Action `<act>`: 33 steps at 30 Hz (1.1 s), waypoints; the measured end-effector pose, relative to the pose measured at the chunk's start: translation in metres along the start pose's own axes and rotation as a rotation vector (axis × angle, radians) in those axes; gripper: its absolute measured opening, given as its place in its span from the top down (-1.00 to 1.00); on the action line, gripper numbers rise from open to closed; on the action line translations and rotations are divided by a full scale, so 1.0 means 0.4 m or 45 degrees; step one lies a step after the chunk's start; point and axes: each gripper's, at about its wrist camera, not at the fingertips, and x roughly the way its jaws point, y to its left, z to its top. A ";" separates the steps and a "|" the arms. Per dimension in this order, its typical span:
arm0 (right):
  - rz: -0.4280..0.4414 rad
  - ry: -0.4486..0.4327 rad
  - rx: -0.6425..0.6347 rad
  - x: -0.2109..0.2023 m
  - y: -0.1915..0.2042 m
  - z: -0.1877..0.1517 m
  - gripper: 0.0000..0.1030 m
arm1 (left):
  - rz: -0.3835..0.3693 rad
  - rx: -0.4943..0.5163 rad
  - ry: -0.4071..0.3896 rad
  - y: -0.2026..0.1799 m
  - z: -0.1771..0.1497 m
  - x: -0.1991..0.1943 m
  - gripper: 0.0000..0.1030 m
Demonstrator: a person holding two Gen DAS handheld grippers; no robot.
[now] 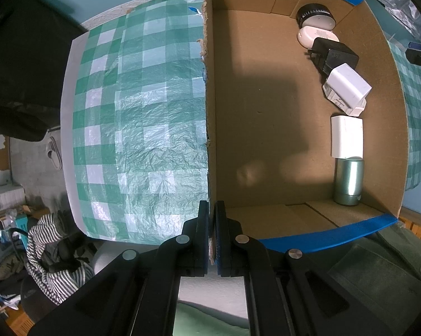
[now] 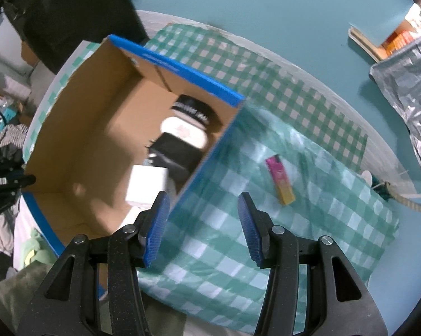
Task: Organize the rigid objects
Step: 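Move the right gripper to the pink-gold SANY lighter and grasp it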
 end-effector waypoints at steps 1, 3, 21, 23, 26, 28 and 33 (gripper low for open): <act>-0.007 0.002 0.009 0.002 -0.015 0.000 0.02 | 0.000 0.001 0.000 0.000 0.000 0.000 0.92; -0.020 0.010 0.027 0.010 -0.043 0.000 0.02 | 0.001 -0.001 0.001 0.000 -0.001 0.000 0.92; -0.113 0.110 0.136 0.187 -0.238 0.004 0.02 | 0.013 -0.041 0.013 -0.004 0.001 -0.002 0.92; -0.144 0.120 0.114 0.214 -0.245 0.010 0.02 | 0.012 -0.049 0.014 -0.003 0.002 -0.003 0.92; -0.153 0.130 0.090 0.244 -0.252 0.016 0.02 | 0.016 -0.059 0.015 -0.003 0.002 -0.003 0.92; -0.171 0.131 0.082 0.264 -0.257 0.020 0.02 | 0.021 -0.064 0.017 -0.004 0.001 -0.003 0.92; -0.152 0.152 0.085 0.295 -0.256 0.021 0.02 | 0.024 -0.073 0.021 -0.004 0.002 -0.004 0.92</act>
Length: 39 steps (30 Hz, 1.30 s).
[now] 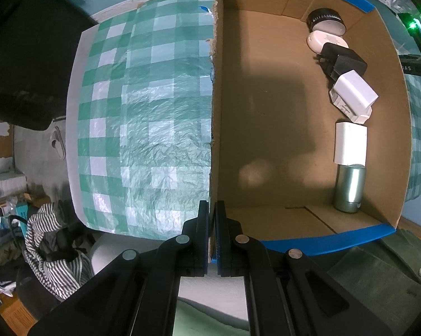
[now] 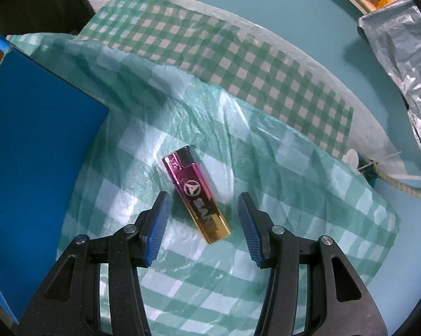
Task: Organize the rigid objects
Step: 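Move the right gripper to the pink-gold SANY lighter and grasp it, then lift the lighter and carry it over the box with the right gripper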
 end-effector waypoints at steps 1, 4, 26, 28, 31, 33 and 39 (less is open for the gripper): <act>0.002 0.002 -0.005 0.004 0.003 0.000 0.02 | 0.000 -0.001 0.001 0.001 0.001 0.000 0.92; 0.009 0.015 -0.018 0.014 0.012 0.002 0.02 | 0.002 0.000 0.004 0.001 0.001 0.000 0.92; 0.114 0.109 0.094 0.015 0.013 -0.043 0.58 | 0.007 0.025 0.001 -0.002 0.000 0.000 0.92; 0.123 0.107 0.108 0.010 0.016 -0.053 0.58 | 0.009 0.031 0.002 -0.003 0.000 0.001 0.92; 0.133 0.105 0.113 0.001 0.022 -0.066 0.59 | 0.009 0.037 0.002 -0.004 0.000 0.001 0.92; 0.138 0.096 0.111 -0.009 0.029 -0.078 0.59 | 0.009 0.038 0.001 -0.004 0.001 0.001 0.92; 0.175 0.062 0.126 -0.045 0.043 -0.106 0.58 | 0.010 0.044 -0.001 -0.004 0.001 0.002 0.92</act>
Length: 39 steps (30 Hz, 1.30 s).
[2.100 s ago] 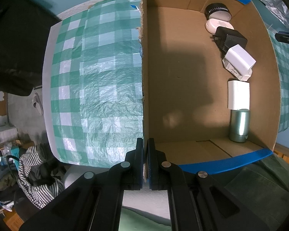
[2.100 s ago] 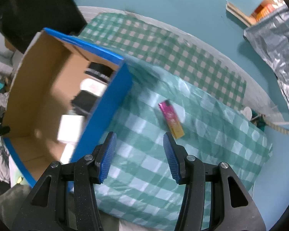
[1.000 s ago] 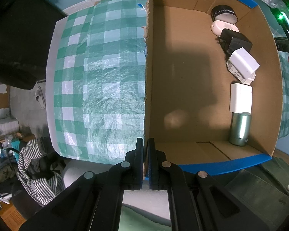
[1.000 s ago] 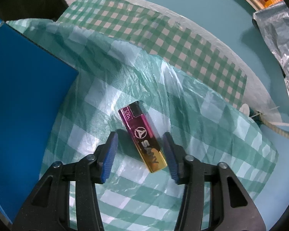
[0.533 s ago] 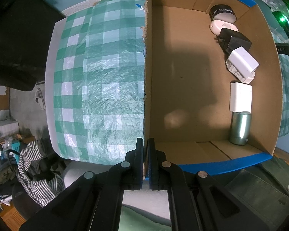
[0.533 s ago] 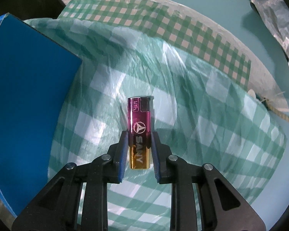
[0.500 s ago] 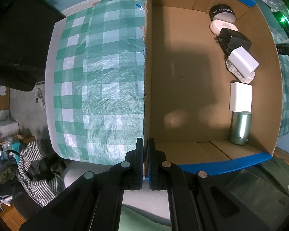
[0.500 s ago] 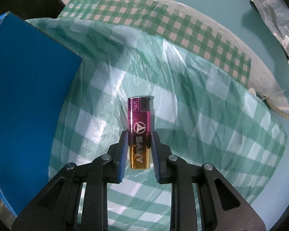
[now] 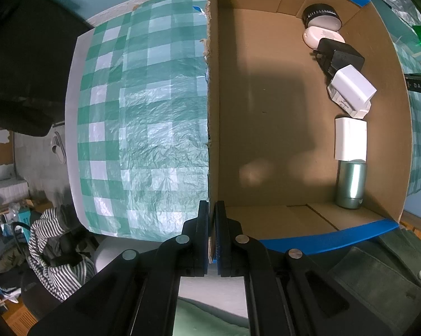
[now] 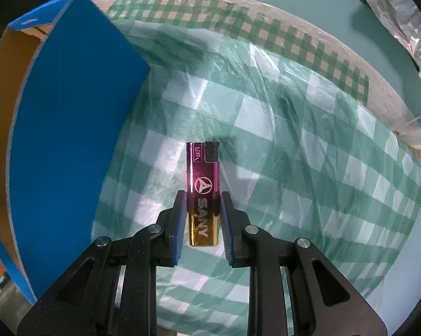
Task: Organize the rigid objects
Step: 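Lift the lighter and carry it over the box with the right gripper, then lower the lighter into the box and open the right gripper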
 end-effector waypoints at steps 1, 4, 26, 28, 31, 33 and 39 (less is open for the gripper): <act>0.003 -0.004 -0.003 -0.004 0.004 -0.003 0.59 | 0.000 0.002 -0.001 0.000 0.000 0.000 0.92; 0.005 -0.020 -0.007 -0.018 0.015 -0.013 0.59 | 0.002 0.008 -0.002 -0.001 0.000 -0.001 0.92; 0.087 -0.170 -0.067 -0.209 0.135 -0.074 0.58 | 0.006 0.023 -0.008 -0.004 0.004 -0.002 0.92; 0.097 -0.181 -0.094 -0.222 0.153 -0.072 0.58 | 0.006 0.024 -0.009 -0.003 0.004 -0.002 0.92; 0.109 -0.193 -0.140 -0.240 0.192 -0.072 0.58 | 0.007 0.027 -0.010 -0.004 0.004 -0.002 0.92; 0.117 -0.197 -0.163 -0.249 0.215 -0.071 0.58 | 0.006 0.028 -0.010 -0.003 0.005 -0.001 0.92; 0.144 -0.192 -0.220 -0.251 0.284 -0.067 0.58 | 0.007 0.027 -0.011 -0.003 0.005 -0.001 0.92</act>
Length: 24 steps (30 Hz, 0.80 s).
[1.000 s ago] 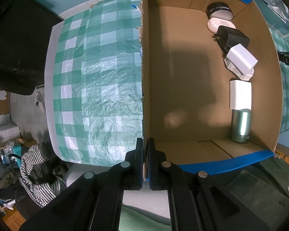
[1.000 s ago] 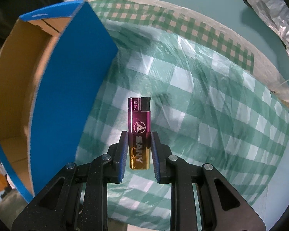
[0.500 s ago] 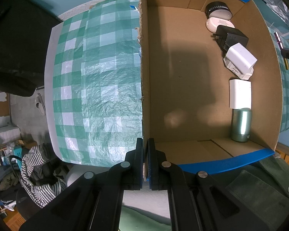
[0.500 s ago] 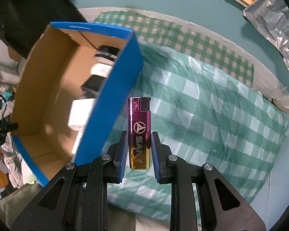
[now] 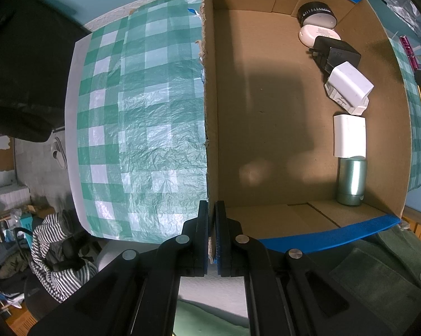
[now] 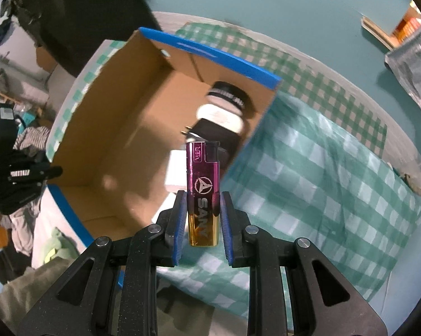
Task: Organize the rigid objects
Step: 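Lower the lighter into the box and open the right gripper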
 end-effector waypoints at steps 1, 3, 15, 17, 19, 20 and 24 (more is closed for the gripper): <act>0.007 0.002 -0.009 0.003 0.009 0.002 0.58 | -0.001 0.000 0.000 0.000 0.001 0.000 0.92; 0.014 0.011 -0.030 0.014 0.030 0.004 0.58 | -0.003 -0.001 0.001 0.000 0.000 0.000 0.92; 0.002 0.097 -0.080 0.095 0.076 -0.007 0.58 | -0.011 0.001 -0.003 0.003 0.001 -0.002 0.92; 0.008 0.105 -0.074 0.102 0.074 -0.009 0.58 | -0.013 0.001 -0.003 0.003 0.003 -0.002 0.92; 0.017 0.111 -0.064 0.104 0.072 -0.008 0.58 | -0.010 0.005 -0.002 0.003 0.003 -0.002 0.92; 0.016 0.113 -0.062 0.105 0.071 -0.008 0.58 | -0.010 0.007 -0.003 0.003 0.001 -0.003 0.92; 0.010 0.122 -0.065 0.104 0.073 -0.010 0.58 | -0.011 0.009 -0.004 0.004 0.001 -0.001 0.92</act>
